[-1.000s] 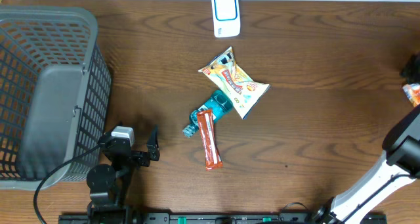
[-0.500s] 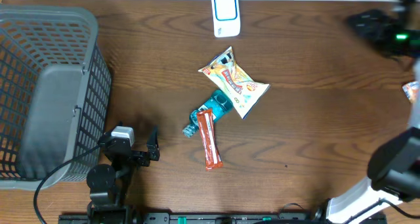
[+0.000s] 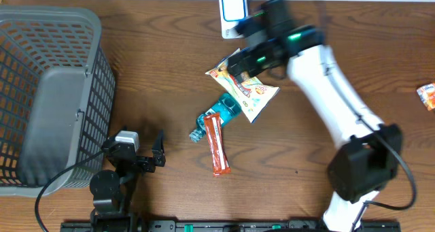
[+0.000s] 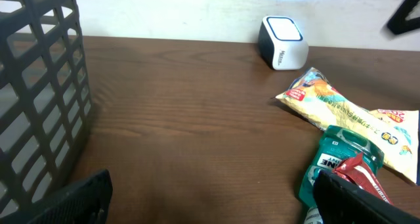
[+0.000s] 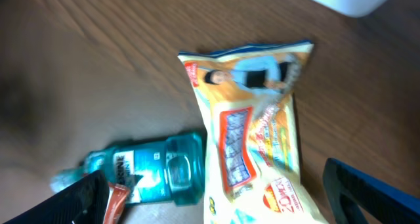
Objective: Scan the item barcode
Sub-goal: 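Reach the right gripper to the yellow snack bag and grasp it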
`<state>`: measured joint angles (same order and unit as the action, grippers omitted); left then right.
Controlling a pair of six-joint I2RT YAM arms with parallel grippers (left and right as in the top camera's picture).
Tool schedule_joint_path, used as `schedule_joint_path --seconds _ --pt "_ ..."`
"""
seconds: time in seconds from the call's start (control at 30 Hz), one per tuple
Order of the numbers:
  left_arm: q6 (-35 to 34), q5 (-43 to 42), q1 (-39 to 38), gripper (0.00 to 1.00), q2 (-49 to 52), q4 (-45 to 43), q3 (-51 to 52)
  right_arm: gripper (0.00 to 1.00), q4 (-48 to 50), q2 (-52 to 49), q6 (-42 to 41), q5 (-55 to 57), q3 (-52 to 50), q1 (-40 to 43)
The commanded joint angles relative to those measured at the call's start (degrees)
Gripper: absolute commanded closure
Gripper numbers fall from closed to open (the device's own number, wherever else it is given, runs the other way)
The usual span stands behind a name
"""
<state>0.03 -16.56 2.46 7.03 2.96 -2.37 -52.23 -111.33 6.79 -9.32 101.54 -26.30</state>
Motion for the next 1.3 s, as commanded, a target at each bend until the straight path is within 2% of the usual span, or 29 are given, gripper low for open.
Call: schedule_joint_path --seconds 0.0,0.1,0.4,0.53,0.63,0.73,0.77,0.83,0.93,1.1,1.27 --pt "0.35 -0.33 -0.02 0.02 -0.20 0.79 1.55 0.01 1.77 -4.26 -1.18 21.42 -0.07 -5.35" --pt "0.35 -0.33 -0.02 0.02 -0.20 0.79 1.55 0.01 2.34 -6.97 -3.98 25.53 -0.07 -7.32" --pt "0.35 -0.33 -0.02 0.02 -0.20 0.79 1.55 0.01 1.68 -14.88 -8.52 24.72 -0.07 -7.37" --pt "0.35 -0.33 -0.02 0.02 -0.20 0.79 1.55 0.12 1.90 -18.05 -8.50 22.82 -0.07 -7.41" --pt "0.35 -0.33 -0.02 0.02 -0.20 0.79 1.55 0.18 2.03 -20.11 -8.50 22.69 -0.07 -7.45" --pt "0.35 -0.33 -0.02 0.02 -0.20 0.79 1.55 0.25 2.12 -22.60 -8.48 22.69 -0.07 -7.32" --pt "0.35 -0.33 -0.02 0.02 -0.20 0.79 1.55 0.32 2.12 -23.23 -8.48 22.69 -0.07 -7.21" --pt "0.35 -0.33 -0.02 0.02 -0.20 0.79 1.55 0.55 1.88 -24.61 -8.50 22.64 -0.07 -7.04" --pt "0.35 -0.33 -0.02 0.02 -0.20 0.79 1.55 0.99 0.76 -24.92 -9.94 21.51 -0.07 -7.04" --pt "0.35 -0.33 -0.02 0.02 -0.20 0.79 1.55 0.99 -2.67 -23.21 -11.41 11.69 2.29 -6.49" --pt "0.35 -0.33 -0.02 0.02 -0.20 0.79 1.55 0.99 -12.09 -20.37 -7.58 -9.18 8.79 -2.73"
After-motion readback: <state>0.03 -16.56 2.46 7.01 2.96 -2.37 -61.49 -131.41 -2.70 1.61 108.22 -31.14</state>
